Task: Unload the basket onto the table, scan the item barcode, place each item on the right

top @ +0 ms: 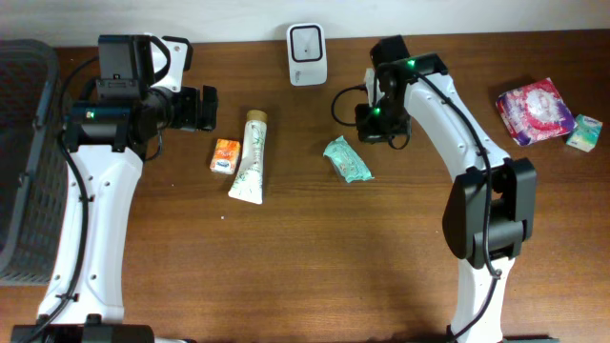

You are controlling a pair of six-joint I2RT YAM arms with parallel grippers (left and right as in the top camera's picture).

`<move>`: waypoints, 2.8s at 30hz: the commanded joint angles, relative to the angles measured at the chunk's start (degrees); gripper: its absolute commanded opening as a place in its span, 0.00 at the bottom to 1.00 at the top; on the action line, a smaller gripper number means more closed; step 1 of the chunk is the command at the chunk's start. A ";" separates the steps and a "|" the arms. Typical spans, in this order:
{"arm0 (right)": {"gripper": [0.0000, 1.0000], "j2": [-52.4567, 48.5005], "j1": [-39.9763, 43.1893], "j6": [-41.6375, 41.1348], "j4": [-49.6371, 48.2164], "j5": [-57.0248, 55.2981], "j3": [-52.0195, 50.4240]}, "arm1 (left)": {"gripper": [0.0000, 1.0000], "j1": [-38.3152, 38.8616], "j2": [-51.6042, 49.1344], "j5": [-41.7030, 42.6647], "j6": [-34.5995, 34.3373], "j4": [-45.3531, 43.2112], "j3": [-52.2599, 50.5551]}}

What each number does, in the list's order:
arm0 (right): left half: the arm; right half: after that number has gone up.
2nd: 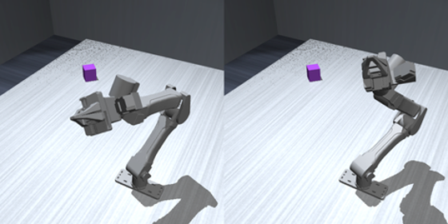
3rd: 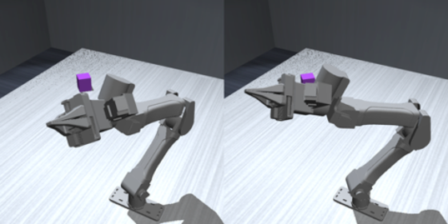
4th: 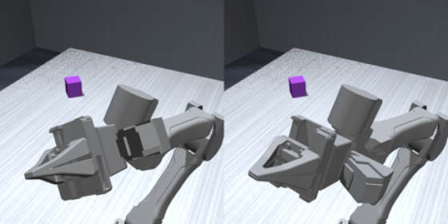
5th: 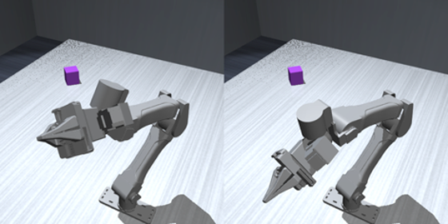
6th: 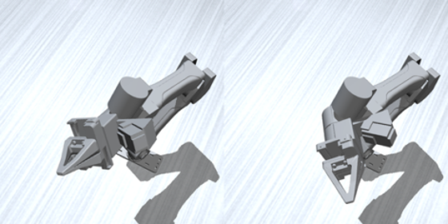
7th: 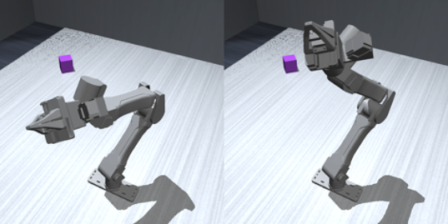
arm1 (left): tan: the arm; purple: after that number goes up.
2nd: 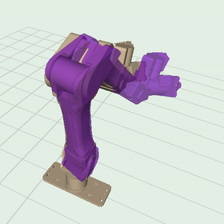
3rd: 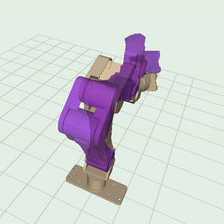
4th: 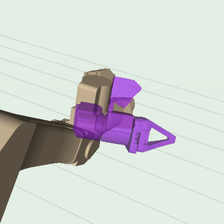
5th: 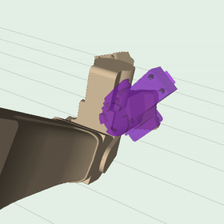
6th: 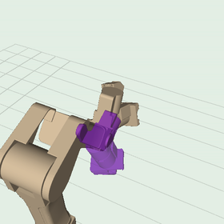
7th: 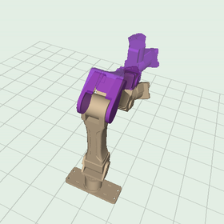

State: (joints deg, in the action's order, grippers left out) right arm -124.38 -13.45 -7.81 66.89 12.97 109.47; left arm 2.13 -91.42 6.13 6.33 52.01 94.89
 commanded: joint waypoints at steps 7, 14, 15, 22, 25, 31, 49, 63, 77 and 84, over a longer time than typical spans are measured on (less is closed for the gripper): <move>0.04 -3.85 -8.72 -3.69 -7.13 5.88 -10.34 | 0.99 -0.07 0.24 0.04 -0.50 -0.09 0.50; 0.04 -0.70 -12.50 -6.16 -2.99 -2.36 -1.66 | 0.99 -0.07 0.24 0.04 -0.50 -0.09 0.50; 0.04 -0.15 -12.09 -6.19 -0.11 -7.85 2.54 | 0.99 -0.07 0.24 0.04 -0.50 -0.09 0.50; 0.04 -2.58 -3.50 0.31 2.73 -6.45 5.60 | 0.99 -0.07 0.24 0.04 -0.50 -0.09 0.50; 0.04 -2.75 -5.84 0.26 -4.87 -3.87 -6.21 | 0.99 -0.07 0.24 0.04 -0.50 -0.09 0.50; 0.04 -1.05 -7.91 -3.61 -2.16 -2.86 -4.04 | 0.99 -0.07 0.24 0.04 -0.50 -0.09 0.50; 0.04 -11.74 -8.85 -7.48 16.59 -2.75 20.57 | 0.99 -0.07 0.24 0.07 -0.50 -0.09 0.50; 0.04 -11.52 -11.63 -6.67 9.38 0.55 1.33 | 0.99 -0.07 0.24 0.04 -0.50 -0.09 0.50; 0.70 -11.10 2.08 18.36 13.66 21.40 0.87 | 0.99 -0.07 0.24 0.04 -0.50 -0.09 0.50; 0.27 -11.13 -0.15 18.29 6.71 22.84 -9.51 | 0.99 -0.07 0.24 0.07 -0.50 -0.11 0.50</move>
State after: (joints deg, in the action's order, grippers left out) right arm -135.76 -11.81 9.80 75.26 35.92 102.67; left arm 2.13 -91.42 6.13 6.33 52.01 94.89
